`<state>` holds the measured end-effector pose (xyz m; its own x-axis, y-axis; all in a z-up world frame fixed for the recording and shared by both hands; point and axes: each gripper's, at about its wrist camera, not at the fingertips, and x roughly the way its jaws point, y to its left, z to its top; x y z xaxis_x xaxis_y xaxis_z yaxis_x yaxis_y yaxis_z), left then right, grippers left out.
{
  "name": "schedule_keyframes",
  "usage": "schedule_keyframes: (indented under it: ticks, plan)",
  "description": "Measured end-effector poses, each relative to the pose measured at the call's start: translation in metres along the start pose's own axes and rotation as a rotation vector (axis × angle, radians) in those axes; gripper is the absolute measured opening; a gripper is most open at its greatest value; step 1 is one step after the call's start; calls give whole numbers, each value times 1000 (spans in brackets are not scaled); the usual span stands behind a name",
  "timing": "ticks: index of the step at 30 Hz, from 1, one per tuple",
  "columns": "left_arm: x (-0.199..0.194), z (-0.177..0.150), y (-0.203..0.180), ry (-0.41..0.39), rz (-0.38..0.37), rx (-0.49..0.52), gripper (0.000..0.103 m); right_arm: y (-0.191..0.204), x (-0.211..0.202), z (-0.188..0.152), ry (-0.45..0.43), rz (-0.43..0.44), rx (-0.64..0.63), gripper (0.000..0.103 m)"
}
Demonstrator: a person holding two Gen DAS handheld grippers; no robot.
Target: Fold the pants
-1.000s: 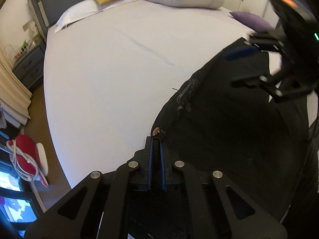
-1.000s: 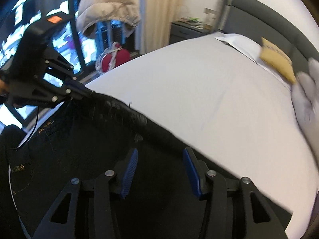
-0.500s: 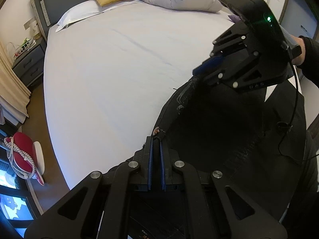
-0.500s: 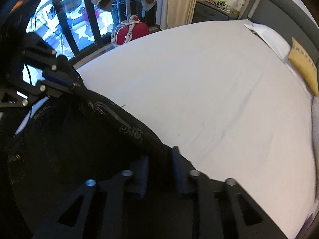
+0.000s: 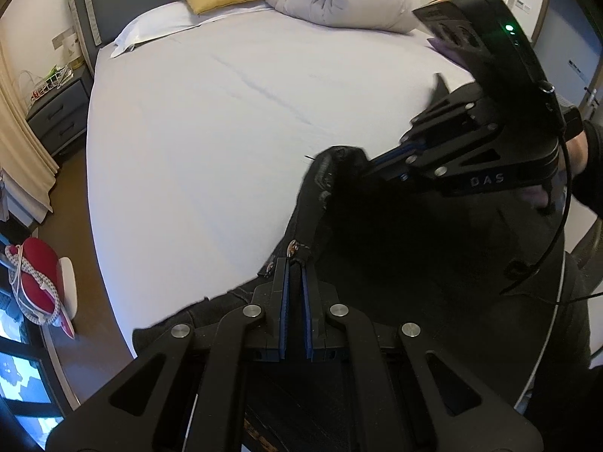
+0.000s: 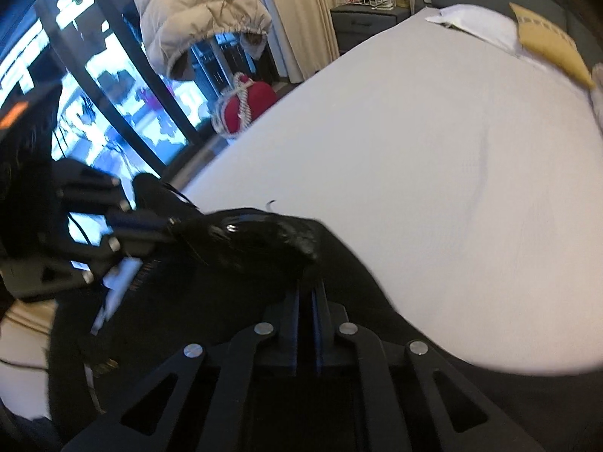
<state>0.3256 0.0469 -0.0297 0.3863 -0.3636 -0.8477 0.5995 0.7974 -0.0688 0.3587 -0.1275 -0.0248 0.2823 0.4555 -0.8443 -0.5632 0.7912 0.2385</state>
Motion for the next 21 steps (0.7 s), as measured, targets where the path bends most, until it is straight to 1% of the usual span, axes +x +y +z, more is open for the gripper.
schedule_keyframes:
  ticks: [3, 8, 12, 14, 18, 21]
  plan:
    - [-9, -12, -8, 5, -2, -6, 5, 17, -2, -6, -8, 59, 11, 7]
    - [-29, -40, -25, 21, -5, 18, 5, 58, -9, -35, 32, 57, -136, 7]
    - [-46, -68, -46, 44, 9, 67, 5, 91, -19, -71, 83, 0, -269, 7]
    - [-52, -82, -57, 57, 8, 86, 5, 108, -25, -93, 101, -39, -333, 7]
    - [-61, -111, -86, 78, 27, 141, 5, 142, -33, -141, 122, -136, -471, 7]
    - [-66, -130, -107, 89, 49, 192, 5, 166, -36, -170, 142, -190, -572, 7]
